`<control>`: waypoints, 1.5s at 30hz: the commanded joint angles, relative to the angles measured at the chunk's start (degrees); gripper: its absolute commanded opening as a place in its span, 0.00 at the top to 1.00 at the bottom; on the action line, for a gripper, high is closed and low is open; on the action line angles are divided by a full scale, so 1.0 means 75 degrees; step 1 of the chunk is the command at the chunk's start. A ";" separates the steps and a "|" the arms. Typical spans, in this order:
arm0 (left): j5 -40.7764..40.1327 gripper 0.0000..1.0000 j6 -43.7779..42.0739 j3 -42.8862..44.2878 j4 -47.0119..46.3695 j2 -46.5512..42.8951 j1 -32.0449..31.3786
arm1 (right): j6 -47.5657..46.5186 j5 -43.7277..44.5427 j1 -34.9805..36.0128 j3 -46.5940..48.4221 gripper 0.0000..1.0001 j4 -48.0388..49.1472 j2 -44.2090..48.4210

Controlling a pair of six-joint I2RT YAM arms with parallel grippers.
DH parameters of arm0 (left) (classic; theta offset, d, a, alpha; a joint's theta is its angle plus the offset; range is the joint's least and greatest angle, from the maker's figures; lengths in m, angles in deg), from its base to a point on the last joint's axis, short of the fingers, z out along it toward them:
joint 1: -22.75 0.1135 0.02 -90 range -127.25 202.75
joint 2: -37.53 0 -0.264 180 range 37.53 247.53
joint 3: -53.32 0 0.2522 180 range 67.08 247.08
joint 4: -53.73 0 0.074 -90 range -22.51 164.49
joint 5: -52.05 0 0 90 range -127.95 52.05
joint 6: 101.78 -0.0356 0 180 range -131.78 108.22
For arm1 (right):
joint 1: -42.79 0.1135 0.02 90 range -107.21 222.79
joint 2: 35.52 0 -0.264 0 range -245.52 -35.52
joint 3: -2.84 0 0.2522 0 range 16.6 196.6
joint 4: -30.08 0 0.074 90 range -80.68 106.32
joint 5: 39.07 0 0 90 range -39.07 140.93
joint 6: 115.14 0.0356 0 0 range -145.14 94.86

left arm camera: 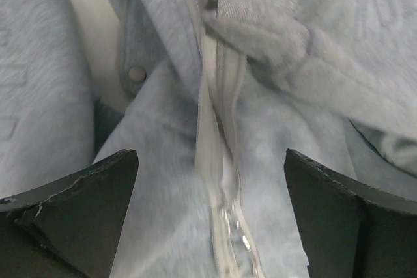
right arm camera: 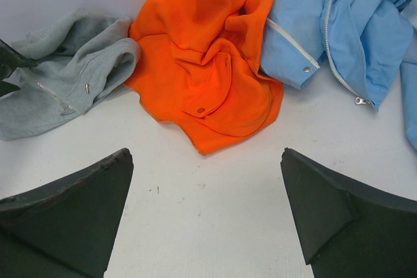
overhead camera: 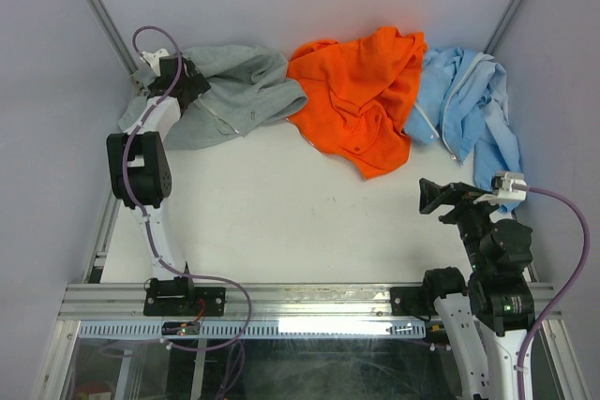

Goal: Zip up the jacket

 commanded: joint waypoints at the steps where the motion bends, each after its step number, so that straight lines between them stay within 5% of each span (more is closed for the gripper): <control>1: 0.1039 0.01 -0.0078 0.1412 0.0632 0.1351 0.0284 | -0.0112 -0.0280 0.0044 0.0021 0.00 0.0249 -0.0118; 4: 0.1757 0.13 0.0020 0.2066 0.0931 0.2102 0.0456 | -0.0146 -0.0395 0.0043 -0.0001 0.01 0.0272 -0.0163; 8: 0.2496 0.68 0.0120 0.1896 0.0925 0.2025 0.0683 | -0.0206 -0.0607 0.0045 -0.0025 0.01 0.0311 -0.0224; 11: 0.2995 1.00 0.0174 0.1191 0.0705 0.1255 0.0798 | -0.0210 -0.0686 0.0041 -0.0025 0.01 0.0318 -0.0240; 27: 0.4933 1.00 0.1131 -0.1692 0.0999 -0.4640 0.0473 | -0.0267 -0.1227 0.0043 -0.0077 0.00 0.0517 -0.0174; 37: 0.4140 1.00 0.1456 -0.2284 0.0609 -0.6512 -0.1608 | 0.0001 -0.2492 0.0050 0.0348 0.01 0.0525 -0.1442; 45: 0.3734 1.00 0.1781 -0.2614 -0.0454 -0.6126 -0.3994 | 0.0154 -0.3894 0.0044 0.0528 0.01 0.1139 -0.2542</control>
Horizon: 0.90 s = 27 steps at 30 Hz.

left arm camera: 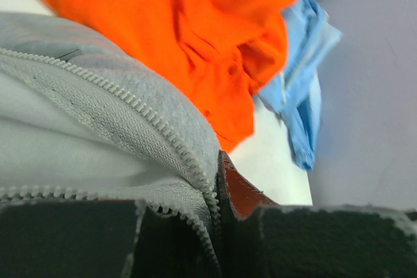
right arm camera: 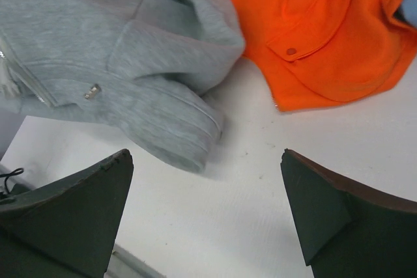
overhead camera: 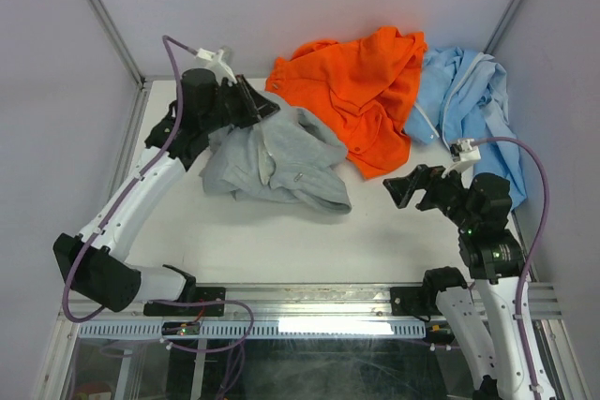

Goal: Zip up the jacket

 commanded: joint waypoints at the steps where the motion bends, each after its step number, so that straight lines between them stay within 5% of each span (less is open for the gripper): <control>1: -0.0026 0.97 0.0411 -0.0213 -0.1989 0.0014 -0.1063 | 0.0329 -0.1078 0.0034 0.0247 0.01 0.0915 -0.0328; 4: -0.0201 0.84 0.0368 -0.0541 -0.2315 0.0394 -0.1576 | 0.0543 -0.1467 0.0039 -0.0243 0.00 0.1606 -0.0442; 7: -0.0127 0.60 0.0257 -0.0774 -0.2316 0.0495 -0.1667 | 0.0795 -0.1858 0.0056 -0.0696 0.00 0.2373 -0.0632; 12: -0.0945 0.30 -0.0563 -0.1025 -0.1317 0.0024 -0.1638 | 0.0675 -0.1848 0.0370 -0.1002 0.01 0.2535 -0.1138; 20: -0.1116 0.13 -0.2211 0.0355 0.1102 0.0209 -0.0919 | 0.0477 -0.0629 0.1738 -0.0915 0.00 0.2354 -0.1833; 27: -0.0746 0.06 -0.2590 0.1625 0.1239 0.1432 -0.0236 | 0.1010 0.0418 0.3073 -0.0952 0.01 0.2074 -0.2223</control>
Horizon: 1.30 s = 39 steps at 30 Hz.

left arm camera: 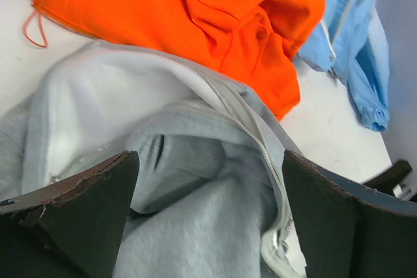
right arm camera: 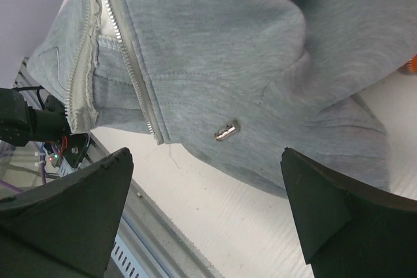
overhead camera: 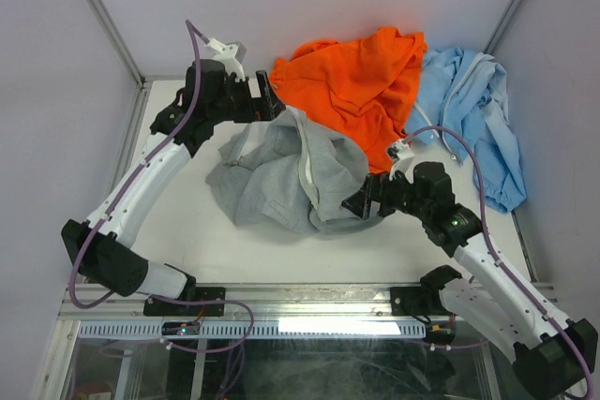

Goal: Zip up the jacket

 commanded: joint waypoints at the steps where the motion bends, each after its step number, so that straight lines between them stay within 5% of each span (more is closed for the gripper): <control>1: 0.0416 0.05 -0.0494 0.1273 0.0190 0.1186 0.0355 | 0.0533 0.0822 0.0726 0.0089 0.01 0.0209 -0.0089; 9: 0.1396 0.07 -0.0505 0.3456 0.0190 0.4036 0.0350 | 0.1609 0.2336 0.1454 -0.0970 0.00 0.1030 -0.1194; 14: 0.1705 0.15 -0.0214 0.2842 -0.0093 0.4789 0.0330 | 0.1907 0.2510 0.1568 -0.1284 0.01 0.2552 -0.2251; 22: 0.1338 0.21 0.0916 -0.1518 -0.2235 0.3094 0.0351 | 0.1983 0.2724 0.1587 -0.0581 0.05 0.4283 -0.4107; 26: 0.1256 0.23 0.1285 -0.3034 -0.2720 0.1841 0.0376 | 0.1198 0.3129 0.1561 0.0694 0.06 0.4153 -0.4975; 39: 0.2658 0.21 0.1702 -0.4137 -0.2798 -0.0656 0.0167 | -0.0172 0.2386 0.0591 0.6756 0.11 0.2720 -0.8572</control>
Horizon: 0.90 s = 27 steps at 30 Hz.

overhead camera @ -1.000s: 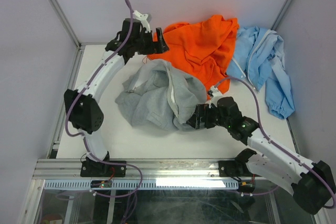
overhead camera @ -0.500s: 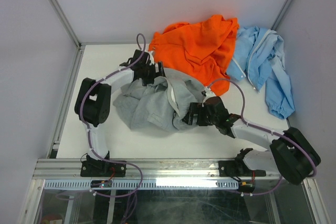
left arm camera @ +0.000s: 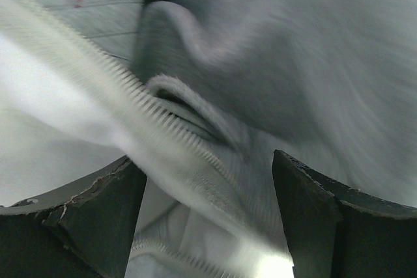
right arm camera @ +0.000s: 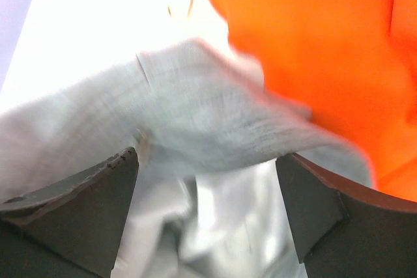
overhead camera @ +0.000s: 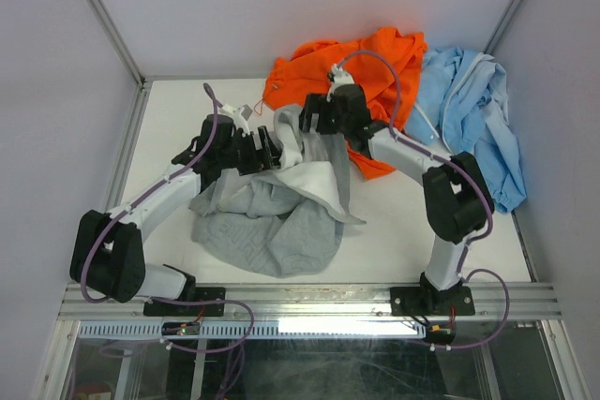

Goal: Zip up the jacket

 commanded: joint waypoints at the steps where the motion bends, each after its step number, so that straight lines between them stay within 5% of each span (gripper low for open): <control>1: 0.0963 0.21 0.0366 -0.0182 -0.0498 -0.0755 -0.0245 | -0.0696 -0.0367 -0.0233 0.2235 0.11 -0.0307 -0.0934; 6: 0.0100 0.18 -0.0156 0.0042 0.0338 -0.1145 -0.0252 | -0.1082 -0.0510 -0.0372 0.3353 0.10 -0.1236 -0.1301; 12: -0.1743 0.12 -0.1157 0.0808 0.1734 -0.1367 -0.0179 | -0.1465 -0.0555 -0.0434 0.1708 0.04 -0.2013 0.0406; 19: -0.1783 0.08 -0.1628 0.1722 0.2295 -0.1168 -0.0134 | -0.1323 -0.0455 -0.0396 -0.0918 0.01 -0.2800 0.2924; 27: -0.0684 0.10 -0.1494 0.2939 0.2190 0.0355 -0.0222 | -0.0675 -0.0771 0.0603 -0.3162 0.01 -0.3243 0.4903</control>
